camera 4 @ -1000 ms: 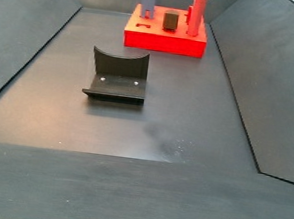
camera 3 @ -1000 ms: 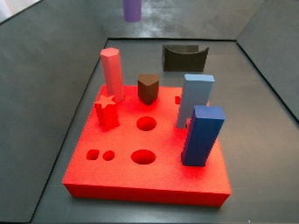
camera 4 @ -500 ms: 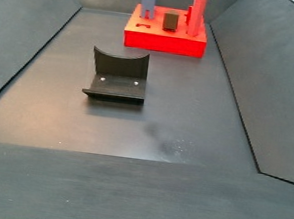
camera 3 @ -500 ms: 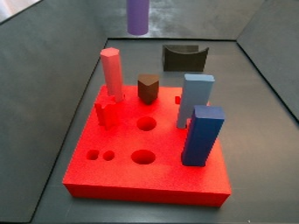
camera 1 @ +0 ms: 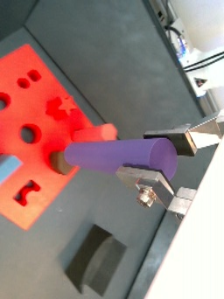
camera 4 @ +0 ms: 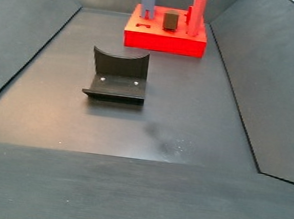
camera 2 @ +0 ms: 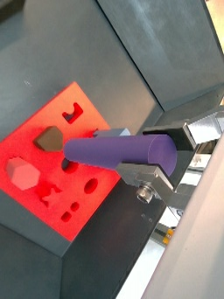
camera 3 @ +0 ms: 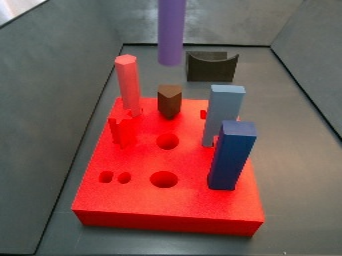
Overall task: Pick up the round object. Move up. Move to above the board. Insert the round object.
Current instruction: Insert the round object.
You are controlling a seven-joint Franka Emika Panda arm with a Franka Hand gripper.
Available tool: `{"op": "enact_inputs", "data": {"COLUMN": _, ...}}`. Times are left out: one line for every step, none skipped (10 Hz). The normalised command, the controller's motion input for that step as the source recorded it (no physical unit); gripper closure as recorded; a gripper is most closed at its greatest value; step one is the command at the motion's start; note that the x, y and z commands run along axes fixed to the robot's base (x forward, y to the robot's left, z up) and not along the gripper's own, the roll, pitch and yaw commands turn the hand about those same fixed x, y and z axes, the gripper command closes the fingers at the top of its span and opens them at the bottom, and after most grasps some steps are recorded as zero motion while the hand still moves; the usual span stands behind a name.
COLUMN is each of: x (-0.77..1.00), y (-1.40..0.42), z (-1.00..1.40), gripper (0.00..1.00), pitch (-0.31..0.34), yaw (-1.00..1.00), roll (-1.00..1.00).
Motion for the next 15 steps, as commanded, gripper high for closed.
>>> {"op": "enact_inputs", "data": {"x": 0.22, "y": -0.29, "z": -0.37, "gripper": 1.0, "pitch": -0.023, "yaw": 0.0, "roll": 0.0}}
{"op": "enact_inputs", "data": {"x": 0.15, "y": -0.26, "z": -0.45, "gripper": 1.0, "pitch": -0.034, "yaw": 0.0, "roll": 0.0}}
{"op": "enact_inputs", "data": {"x": 0.08, "y": -0.23, "z": -0.48, "gripper": 1.0, "pitch": -0.039, "yaw": 0.0, "roll": 0.01}}
{"op": "enact_inputs", "data": {"x": 0.03, "y": -0.2, "z": -0.48, "gripper": 1.0, "pitch": -0.04, "yaw": 0.0, "roll": 0.02}}
{"op": "enact_inputs", "data": {"x": 0.0, "y": -0.2, "z": -0.53, "gripper": 1.0, "pitch": -0.071, "yaw": 0.0, "roll": 0.06}}
{"op": "enact_inputs", "data": {"x": -0.01, "y": -0.25, "z": -0.48, "gripper": 1.0, "pitch": -0.116, "yaw": 0.03, "roll": 0.11}}
{"op": "enact_inputs", "data": {"x": -0.04, "y": -0.26, "z": -0.42, "gripper": 1.0, "pitch": -0.116, "yaw": 0.04, "roll": 0.14}}
{"op": "enact_inputs", "data": {"x": -0.01, "y": -0.22, "z": -0.39, "gripper": 1.0, "pitch": -0.08, "yaw": 0.03, "roll": 0.12}}
{"op": "enact_inputs", "data": {"x": -0.02, "y": -0.22, "z": -0.35, "gripper": 1.0, "pitch": -0.1, "yaw": 0.01, "roll": 0.11}}
{"op": "enact_inputs", "data": {"x": -0.06, "y": -0.22, "z": -0.34, "gripper": 1.0, "pitch": -0.101, "yaw": 0.03, "roll": 0.14}}
{"op": "enact_inputs", "data": {"x": -0.04, "y": -0.13, "z": -0.27, "gripper": 1.0, "pitch": -0.066, "yaw": 0.01, "roll": 0.07}}
{"op": "enact_inputs", "data": {"x": -0.01, "y": -0.06, "z": -0.22, "gripper": 1.0, "pitch": -0.046, "yaw": 0.0, "roll": 0.02}}
{"op": "enact_inputs", "data": {"x": 0.0, "y": -0.01, "z": -0.21, "gripper": 1.0, "pitch": -0.011, "yaw": 0.0, "roll": 0.02}}
{"op": "enact_inputs", "data": {"x": 0.0, "y": 0.0, "z": -0.2, "gripper": 1.0, "pitch": 0.0, "yaw": 0.0, "roll": 0.03}}
{"op": "enact_inputs", "data": {"x": -0.07, "y": 0.0, "z": -0.1, "gripper": 1.0, "pitch": -0.023, "yaw": 0.0, "roll": 0.0}}
